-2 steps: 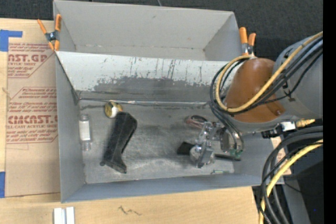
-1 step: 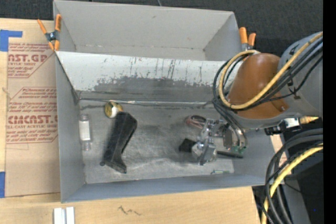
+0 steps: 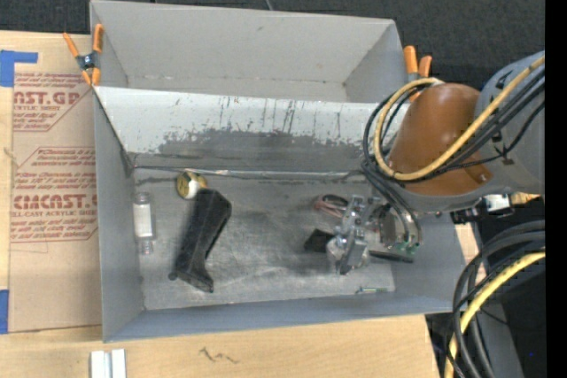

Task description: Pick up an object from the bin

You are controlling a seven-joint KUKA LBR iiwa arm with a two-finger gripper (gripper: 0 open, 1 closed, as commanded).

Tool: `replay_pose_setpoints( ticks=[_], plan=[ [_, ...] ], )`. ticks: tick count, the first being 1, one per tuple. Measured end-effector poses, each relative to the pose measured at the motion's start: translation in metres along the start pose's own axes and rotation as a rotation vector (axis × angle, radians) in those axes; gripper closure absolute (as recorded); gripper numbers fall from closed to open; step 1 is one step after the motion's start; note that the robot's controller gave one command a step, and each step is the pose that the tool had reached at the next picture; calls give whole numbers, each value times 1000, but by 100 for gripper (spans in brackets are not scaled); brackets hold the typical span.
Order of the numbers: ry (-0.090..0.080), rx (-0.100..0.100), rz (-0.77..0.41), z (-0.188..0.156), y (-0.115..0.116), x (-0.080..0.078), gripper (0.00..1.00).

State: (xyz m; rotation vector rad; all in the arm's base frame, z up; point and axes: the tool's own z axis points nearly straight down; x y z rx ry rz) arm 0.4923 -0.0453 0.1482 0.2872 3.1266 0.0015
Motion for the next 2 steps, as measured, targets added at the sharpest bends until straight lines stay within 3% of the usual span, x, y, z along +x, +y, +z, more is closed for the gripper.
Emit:
replay_pose_setpoints(
  ticks=[2],
  plan=[
    [2, 0, 0, -13, 0, 0, 100]
  ],
)
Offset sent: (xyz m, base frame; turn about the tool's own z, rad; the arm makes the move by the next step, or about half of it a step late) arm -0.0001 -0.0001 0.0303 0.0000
